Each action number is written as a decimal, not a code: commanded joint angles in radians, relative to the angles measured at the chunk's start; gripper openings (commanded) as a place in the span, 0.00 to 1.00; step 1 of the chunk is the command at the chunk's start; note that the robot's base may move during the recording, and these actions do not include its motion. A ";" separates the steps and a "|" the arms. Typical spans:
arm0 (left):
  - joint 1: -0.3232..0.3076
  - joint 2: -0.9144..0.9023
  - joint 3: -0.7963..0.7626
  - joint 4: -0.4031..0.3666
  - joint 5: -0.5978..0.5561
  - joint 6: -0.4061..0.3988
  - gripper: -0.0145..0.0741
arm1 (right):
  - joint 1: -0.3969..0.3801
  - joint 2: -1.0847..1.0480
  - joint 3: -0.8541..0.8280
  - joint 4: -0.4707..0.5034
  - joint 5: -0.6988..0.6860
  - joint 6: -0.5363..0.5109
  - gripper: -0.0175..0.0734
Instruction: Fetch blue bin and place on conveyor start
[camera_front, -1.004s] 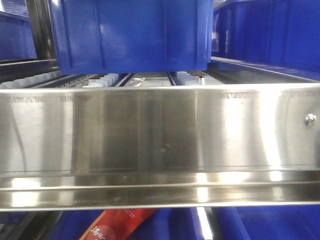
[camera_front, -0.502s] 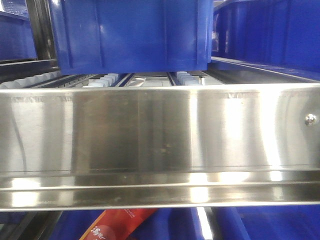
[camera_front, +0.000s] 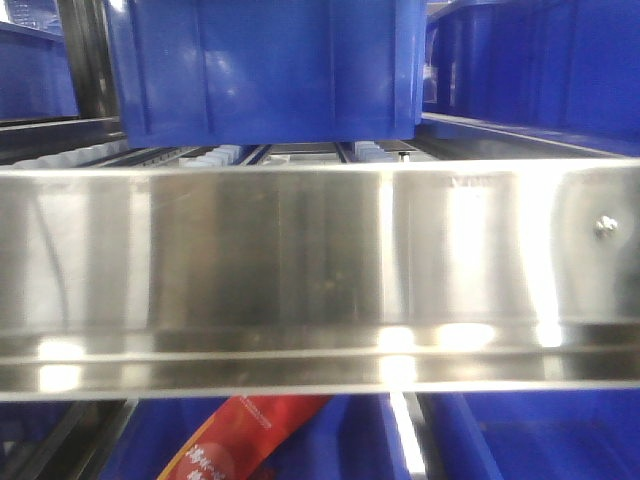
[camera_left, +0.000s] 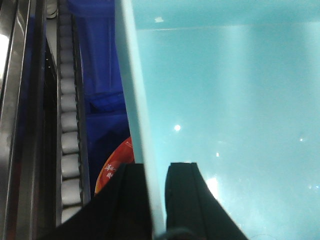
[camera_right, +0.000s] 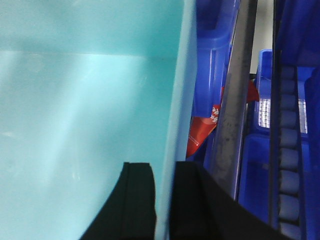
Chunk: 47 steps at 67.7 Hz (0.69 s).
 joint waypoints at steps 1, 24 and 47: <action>-0.005 -0.007 -0.009 0.003 -0.022 0.012 0.04 | -0.004 -0.016 -0.010 -0.009 -0.054 -0.018 0.03; -0.005 -0.005 -0.009 0.003 -0.159 0.012 0.04 | -0.004 -0.016 -0.010 -0.009 -0.054 -0.018 0.03; -0.005 -0.011 -0.009 0.007 -0.305 0.012 0.04 | -0.004 -0.016 -0.010 -0.009 -0.054 -0.018 0.03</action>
